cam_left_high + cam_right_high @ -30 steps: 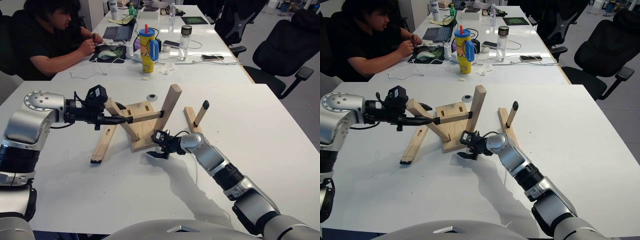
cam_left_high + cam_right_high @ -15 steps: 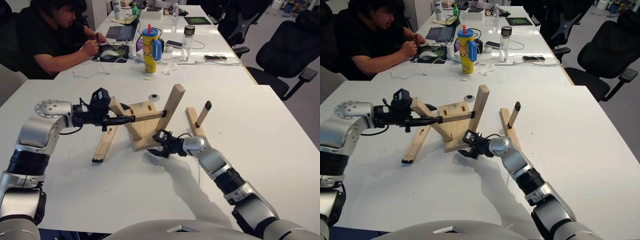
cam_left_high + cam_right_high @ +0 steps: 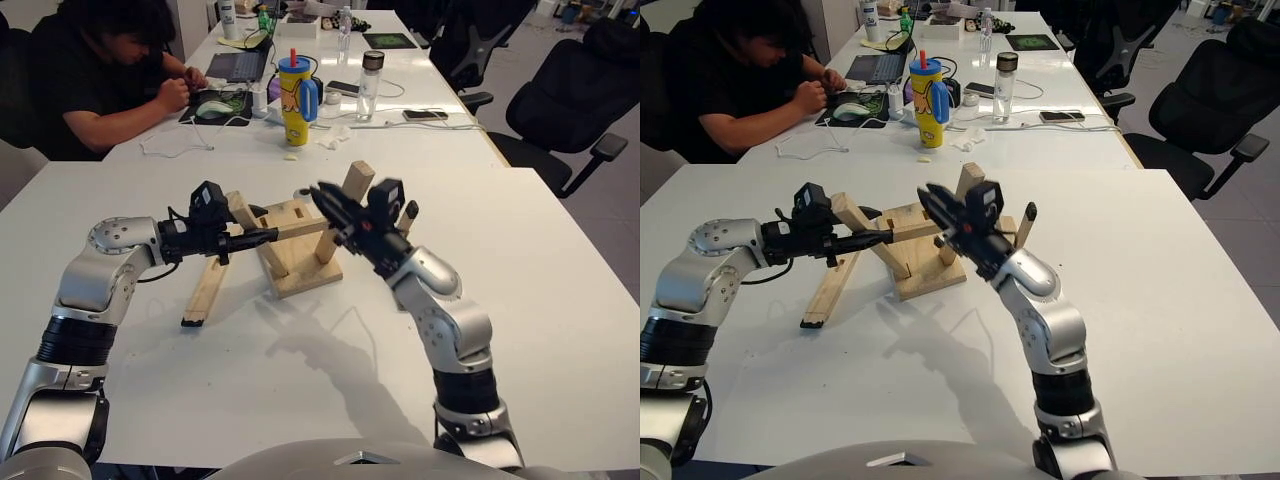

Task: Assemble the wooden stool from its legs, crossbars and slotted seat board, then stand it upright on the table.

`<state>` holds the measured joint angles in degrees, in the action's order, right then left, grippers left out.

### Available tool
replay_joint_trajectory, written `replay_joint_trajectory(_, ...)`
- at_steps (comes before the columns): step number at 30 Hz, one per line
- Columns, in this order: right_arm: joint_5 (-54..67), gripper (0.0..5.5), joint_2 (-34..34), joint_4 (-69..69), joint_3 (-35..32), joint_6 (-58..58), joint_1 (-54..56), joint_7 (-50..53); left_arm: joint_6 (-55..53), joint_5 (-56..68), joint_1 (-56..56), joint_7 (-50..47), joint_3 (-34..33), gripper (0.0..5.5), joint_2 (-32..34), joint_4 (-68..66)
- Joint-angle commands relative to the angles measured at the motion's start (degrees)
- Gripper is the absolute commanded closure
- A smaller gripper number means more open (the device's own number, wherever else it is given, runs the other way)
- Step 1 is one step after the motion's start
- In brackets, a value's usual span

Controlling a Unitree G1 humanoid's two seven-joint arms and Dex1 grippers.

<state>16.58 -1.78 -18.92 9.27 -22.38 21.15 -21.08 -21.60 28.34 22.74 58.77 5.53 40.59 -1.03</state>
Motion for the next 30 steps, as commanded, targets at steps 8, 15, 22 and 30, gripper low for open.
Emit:
replay_joint_trajectory(8,-19.48,5.48,7.87,29.00,17.06,-11.18,-3.39,3.30,-5.55,-4.41,-6.79,-2.23,6.00,3.42,-2.56,-3.91)
replay_joint_trajectory(15,-12.37,5.48,2.14,15.54,7.16,11.75,-0.96,4.24,-4.30,-4.24,-7.26,-3.52,5.85,3.42,-4.34,-4.60)
replay_joint_trajectory(22,-11.33,5.48,7.33,8.88,4.98,19.31,-11.74,0.64,-1.27,-4.30,-8.62,-3.18,5.00,3.42,-4.42,-5.43)
replay_joint_trajectory(30,-14.24,5.48,10.14,18.47,5.03,18.23,-14.65,0.14,0.97,-3.35,-8.43,-1.81,4.23,3.42,-3.93,-4.10)
